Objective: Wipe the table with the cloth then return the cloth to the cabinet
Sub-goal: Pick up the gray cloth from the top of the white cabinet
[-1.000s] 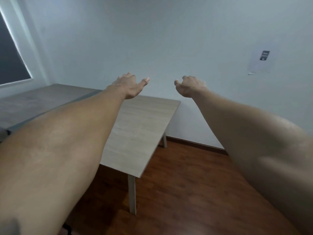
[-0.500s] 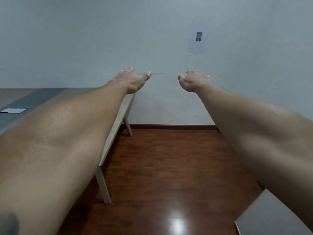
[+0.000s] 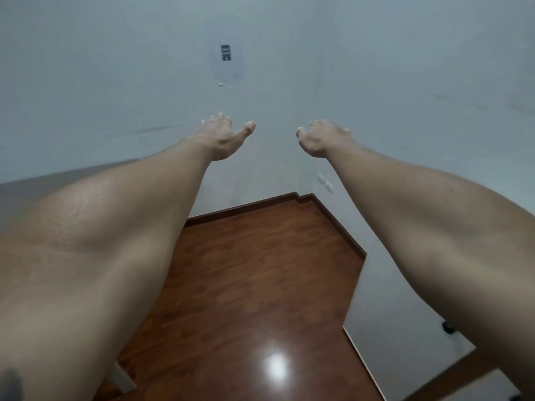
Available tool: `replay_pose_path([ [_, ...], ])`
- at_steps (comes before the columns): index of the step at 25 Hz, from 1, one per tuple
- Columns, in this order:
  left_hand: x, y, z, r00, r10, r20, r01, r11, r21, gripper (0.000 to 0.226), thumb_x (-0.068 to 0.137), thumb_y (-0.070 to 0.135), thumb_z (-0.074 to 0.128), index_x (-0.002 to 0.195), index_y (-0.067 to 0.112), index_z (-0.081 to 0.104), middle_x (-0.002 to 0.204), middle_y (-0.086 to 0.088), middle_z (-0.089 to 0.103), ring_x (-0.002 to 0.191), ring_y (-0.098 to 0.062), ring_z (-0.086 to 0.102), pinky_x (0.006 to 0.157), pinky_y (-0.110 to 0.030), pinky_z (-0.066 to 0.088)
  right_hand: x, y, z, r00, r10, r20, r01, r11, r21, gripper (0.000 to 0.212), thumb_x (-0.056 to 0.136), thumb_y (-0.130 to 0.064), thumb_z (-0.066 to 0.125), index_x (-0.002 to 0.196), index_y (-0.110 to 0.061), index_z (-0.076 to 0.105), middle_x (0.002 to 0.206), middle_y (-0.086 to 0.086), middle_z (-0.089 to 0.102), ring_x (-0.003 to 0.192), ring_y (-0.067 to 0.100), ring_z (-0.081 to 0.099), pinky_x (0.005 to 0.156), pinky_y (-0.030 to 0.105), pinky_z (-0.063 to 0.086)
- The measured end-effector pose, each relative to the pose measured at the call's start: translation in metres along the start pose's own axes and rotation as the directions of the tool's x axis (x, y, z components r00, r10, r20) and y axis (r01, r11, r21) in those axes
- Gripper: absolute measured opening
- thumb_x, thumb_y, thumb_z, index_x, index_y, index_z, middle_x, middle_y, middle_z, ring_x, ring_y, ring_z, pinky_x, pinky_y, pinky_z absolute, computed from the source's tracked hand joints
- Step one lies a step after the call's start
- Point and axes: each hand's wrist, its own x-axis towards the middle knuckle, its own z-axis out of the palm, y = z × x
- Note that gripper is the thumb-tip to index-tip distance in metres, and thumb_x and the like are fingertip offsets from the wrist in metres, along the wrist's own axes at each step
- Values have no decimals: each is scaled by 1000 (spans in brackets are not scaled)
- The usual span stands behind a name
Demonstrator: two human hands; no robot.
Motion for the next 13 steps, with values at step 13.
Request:
replay_pose_path([
  [13,107,224,123,848,506,159,-497,862,-98,94,92,75,28,151,3,30,160,-16,27,147,-33,25,119,-47,21,-7,241,19,870,491,-40,-493,870,-23,53,105,-39,30,144,-7,47,146,15,51,135,33,46,114,50,32],
])
